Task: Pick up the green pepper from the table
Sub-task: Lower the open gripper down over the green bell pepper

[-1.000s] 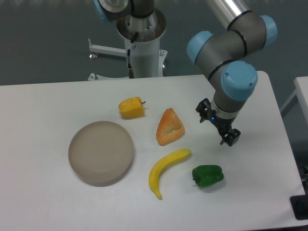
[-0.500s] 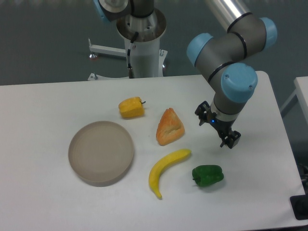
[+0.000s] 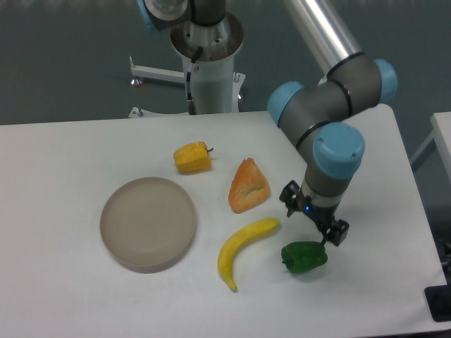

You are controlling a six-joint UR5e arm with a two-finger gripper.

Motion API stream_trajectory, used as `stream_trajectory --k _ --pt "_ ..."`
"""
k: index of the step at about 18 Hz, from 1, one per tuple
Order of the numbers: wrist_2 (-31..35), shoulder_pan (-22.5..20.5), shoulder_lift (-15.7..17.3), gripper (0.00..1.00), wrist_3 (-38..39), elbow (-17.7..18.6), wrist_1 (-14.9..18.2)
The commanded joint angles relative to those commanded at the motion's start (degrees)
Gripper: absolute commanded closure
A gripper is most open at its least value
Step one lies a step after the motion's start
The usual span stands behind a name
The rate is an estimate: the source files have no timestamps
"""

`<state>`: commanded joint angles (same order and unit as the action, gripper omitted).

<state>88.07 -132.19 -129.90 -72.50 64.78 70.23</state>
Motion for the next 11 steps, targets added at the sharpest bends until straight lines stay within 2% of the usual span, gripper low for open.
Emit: stream_trajectory --k 2,5,8,11 --pt "0.09 0.0 -0.27 0.0 -0.79 0.09 -0.35" --pt "0.17 0.0 -1.23 0.0 -6.85 0.0 -0.18" --pt "0.0 0.0 -2.81 0.0 -10.71 -1.66 -0.88" --pt "0.0 0.0 -3.78 0.0 -11.61 -2.02 -0.97"
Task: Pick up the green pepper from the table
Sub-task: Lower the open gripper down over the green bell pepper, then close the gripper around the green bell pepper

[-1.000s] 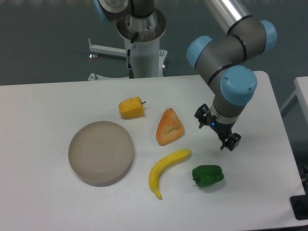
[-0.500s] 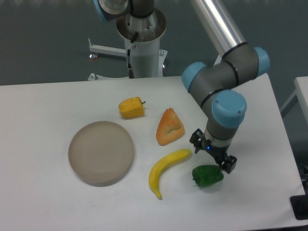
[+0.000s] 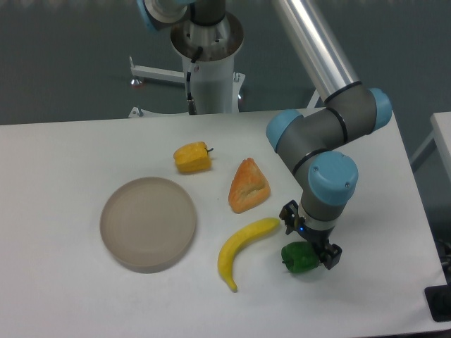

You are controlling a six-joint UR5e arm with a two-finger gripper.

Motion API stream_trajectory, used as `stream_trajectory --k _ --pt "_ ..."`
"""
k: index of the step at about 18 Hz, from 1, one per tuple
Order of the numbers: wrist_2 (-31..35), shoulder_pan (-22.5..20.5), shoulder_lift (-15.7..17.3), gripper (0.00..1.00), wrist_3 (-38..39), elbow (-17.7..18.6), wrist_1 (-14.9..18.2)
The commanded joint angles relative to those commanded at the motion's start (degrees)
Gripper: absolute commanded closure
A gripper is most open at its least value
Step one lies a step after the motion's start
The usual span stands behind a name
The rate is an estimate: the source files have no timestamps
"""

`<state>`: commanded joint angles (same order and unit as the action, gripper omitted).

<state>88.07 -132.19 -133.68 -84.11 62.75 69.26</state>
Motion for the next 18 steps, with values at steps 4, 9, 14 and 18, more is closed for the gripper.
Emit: stream_trajectory --k 4,9,14,18 --pt "0.0 0.0 -1.06 0.0 -1.31 -0.09 0.17" --pt "-0.35 -0.09 -1.41 0.68 -1.41 -0.17 0.18" --pt "-1.76 -0.52 0.52 0.75 -0.97 -0.35 0.7" --pt "-1.06 -1.14 5.52 0.75 -0.18 -0.09 9.55"
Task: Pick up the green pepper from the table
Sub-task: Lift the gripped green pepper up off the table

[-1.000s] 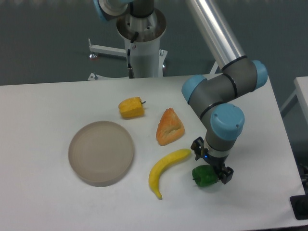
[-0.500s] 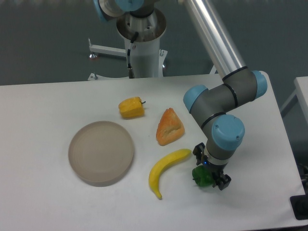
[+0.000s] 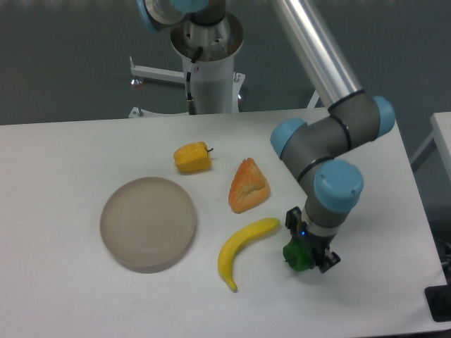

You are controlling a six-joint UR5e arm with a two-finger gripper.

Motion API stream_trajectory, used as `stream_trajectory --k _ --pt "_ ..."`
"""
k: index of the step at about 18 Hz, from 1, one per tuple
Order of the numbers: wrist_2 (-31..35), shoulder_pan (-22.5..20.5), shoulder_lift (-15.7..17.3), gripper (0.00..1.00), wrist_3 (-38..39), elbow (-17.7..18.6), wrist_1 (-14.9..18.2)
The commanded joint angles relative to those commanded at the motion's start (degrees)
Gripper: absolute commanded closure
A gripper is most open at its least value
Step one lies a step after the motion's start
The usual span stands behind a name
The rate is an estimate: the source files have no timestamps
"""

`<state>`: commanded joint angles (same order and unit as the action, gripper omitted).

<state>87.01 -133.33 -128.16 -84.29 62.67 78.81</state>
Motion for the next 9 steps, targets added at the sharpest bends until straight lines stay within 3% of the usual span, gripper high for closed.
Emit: stream_trajectory --k 3,9 --pt "0.18 -1.05 3.52 0.74 0.52 1.14 5.47" --pt "0.27 -2.37 5.2 0.74 4.75 1.5 6.88"
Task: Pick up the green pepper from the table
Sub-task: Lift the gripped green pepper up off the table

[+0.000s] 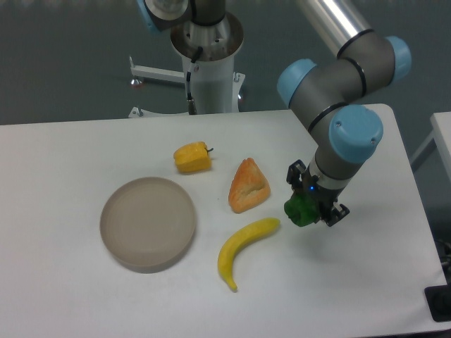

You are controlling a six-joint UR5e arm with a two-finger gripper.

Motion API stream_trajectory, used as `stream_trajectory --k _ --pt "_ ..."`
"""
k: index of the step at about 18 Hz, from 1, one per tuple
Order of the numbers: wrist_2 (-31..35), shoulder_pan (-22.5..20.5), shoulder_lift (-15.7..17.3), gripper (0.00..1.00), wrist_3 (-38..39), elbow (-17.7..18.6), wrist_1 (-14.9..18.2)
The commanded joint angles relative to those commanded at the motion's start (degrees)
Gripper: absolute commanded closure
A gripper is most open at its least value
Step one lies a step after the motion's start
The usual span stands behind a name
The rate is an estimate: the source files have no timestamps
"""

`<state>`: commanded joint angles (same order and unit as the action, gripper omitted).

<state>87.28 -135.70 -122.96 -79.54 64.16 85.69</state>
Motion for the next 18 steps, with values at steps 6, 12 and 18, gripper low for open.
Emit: stream_trajectory --k 6,12,18 --pt "-0.09 -0.88 0.09 0.75 -0.88 -0.18 -0.26" --pt "-0.53 -1.32 0.09 0.75 -1.41 0.0 -0.18" --pt "-0.09 -1.23 0.52 0.75 -2.37 0.61 -0.18"
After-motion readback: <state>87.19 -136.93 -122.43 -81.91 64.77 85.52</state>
